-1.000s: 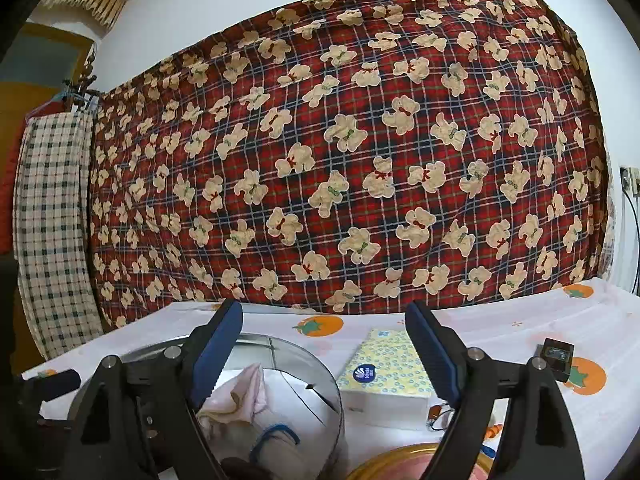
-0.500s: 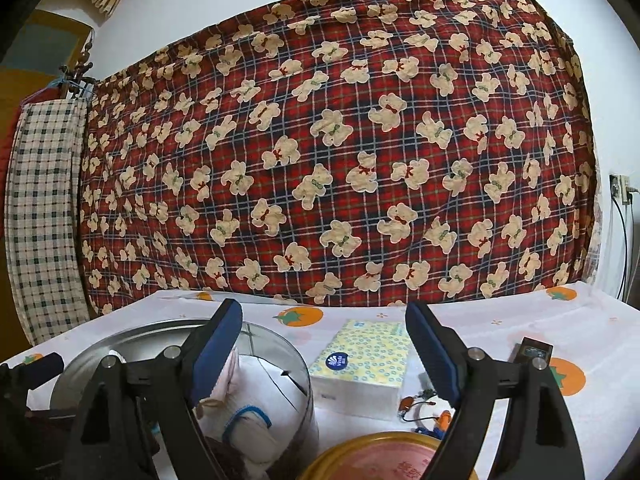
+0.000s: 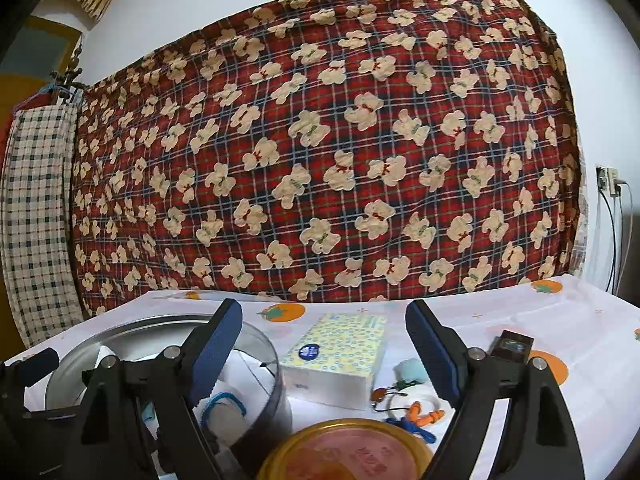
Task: Organize soft objects
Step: 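Withdraw both grippers from the tin toward the remaining items on the bed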
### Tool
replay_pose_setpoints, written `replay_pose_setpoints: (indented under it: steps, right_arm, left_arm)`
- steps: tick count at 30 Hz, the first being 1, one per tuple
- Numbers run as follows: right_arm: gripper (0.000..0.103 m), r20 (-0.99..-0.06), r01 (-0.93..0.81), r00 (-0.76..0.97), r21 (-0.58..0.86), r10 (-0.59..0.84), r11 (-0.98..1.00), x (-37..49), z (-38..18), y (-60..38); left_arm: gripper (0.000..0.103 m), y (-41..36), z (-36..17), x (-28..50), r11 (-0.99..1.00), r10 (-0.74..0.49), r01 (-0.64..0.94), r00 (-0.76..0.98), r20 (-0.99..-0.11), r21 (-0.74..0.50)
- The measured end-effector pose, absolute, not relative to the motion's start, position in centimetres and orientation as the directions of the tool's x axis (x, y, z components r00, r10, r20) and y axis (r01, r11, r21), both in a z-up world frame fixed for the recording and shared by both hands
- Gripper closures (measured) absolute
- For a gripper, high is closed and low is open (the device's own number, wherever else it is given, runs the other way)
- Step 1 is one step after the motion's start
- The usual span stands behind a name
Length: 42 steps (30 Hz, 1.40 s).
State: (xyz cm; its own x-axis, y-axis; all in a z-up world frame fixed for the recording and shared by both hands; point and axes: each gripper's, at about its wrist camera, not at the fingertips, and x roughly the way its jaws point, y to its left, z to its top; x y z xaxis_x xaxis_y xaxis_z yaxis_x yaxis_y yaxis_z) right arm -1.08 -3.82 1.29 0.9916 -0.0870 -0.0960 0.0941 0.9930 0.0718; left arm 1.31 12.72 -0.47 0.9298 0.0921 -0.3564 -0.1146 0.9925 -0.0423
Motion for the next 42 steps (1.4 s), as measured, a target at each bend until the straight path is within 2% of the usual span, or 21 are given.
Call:
replay_pose_setpoints:
  steps: [11,26,42]
  right_arm:
    - [0.017,-0.088,0.132,0.988,0.090,-0.124,0.987,-2.6,1.3,-6.6]
    - [0.017,-0.126,0.199,0.974,0.065,-0.189,0.978,-3.8,1.1,-11.7]
    - [0.017,-0.216,0.341,0.926,0.129,-0.310,0.931,-4.8,0.5,-21.6]
  left_arm:
    - [0.001,9.6,-0.4,0.3,0.997,0.055,-0.067,0.938,-0.343,-0.024]
    - [0.001,4.3,-0.4,-0.8,0.999,-0.047,0.046,0.938,-0.342,-0.011]
    - [0.001,-0.3,-0.4,-1.4,0.989,-0.142,0.148,0.925,-0.352,-0.012]
